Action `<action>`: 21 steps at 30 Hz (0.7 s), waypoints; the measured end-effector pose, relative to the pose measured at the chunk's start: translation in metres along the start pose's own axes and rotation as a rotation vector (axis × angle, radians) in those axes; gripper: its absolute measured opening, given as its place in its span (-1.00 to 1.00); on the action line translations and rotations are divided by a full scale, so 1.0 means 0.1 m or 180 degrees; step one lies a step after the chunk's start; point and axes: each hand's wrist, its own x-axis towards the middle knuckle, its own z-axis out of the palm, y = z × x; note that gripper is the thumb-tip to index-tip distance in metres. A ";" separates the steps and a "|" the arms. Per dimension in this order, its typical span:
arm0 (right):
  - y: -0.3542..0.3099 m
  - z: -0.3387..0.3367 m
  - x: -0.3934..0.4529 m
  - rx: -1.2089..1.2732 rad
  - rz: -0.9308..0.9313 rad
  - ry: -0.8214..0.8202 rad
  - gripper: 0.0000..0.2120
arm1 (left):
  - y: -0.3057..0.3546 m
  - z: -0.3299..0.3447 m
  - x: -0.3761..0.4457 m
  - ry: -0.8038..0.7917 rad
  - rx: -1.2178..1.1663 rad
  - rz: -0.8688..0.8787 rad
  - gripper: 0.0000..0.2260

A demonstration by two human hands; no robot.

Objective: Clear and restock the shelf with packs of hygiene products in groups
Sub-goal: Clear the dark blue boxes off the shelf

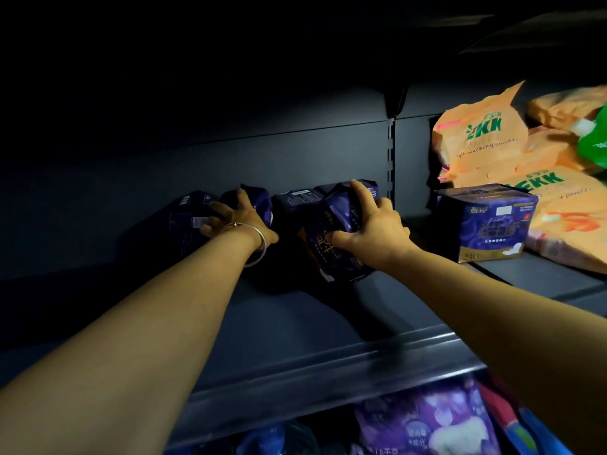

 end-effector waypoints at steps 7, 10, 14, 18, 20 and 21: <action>-0.12 -0.34 -0.33 0.0184 -0.0293 0.0573 -0.14 | -0.12 -0.23 -0.39 0.0611 -0.0711 0.0404 -0.09; -0.16 -0.56 -0.56 0.0295 -0.0302 0.0710 -0.14 | -0.11 -0.49 -0.61 0.0740 -0.0932 0.0704 -0.05; -0.17 -0.80 -1.02 0.0344 -0.0226 0.0721 -0.16 | -0.06 -0.76 -1.12 0.0375 -0.1107 0.1002 0.10; -0.06 -0.96 -1.60 0.0173 -0.0165 0.0561 -0.17 | -0.01 -0.80 -1.70 0.0079 -0.1045 0.1241 0.07; 0.03 -1.01 -1.90 0.0053 -0.0085 0.0472 -0.17 | 0.01 -0.75 -1.97 -0.0065 -0.0847 0.1348 0.07; 0.07 -1.04 -2.03 -0.0009 -0.0050 0.0438 -0.17 | 0.00 -0.73 -2.09 -0.0129 -0.0747 0.1392 0.08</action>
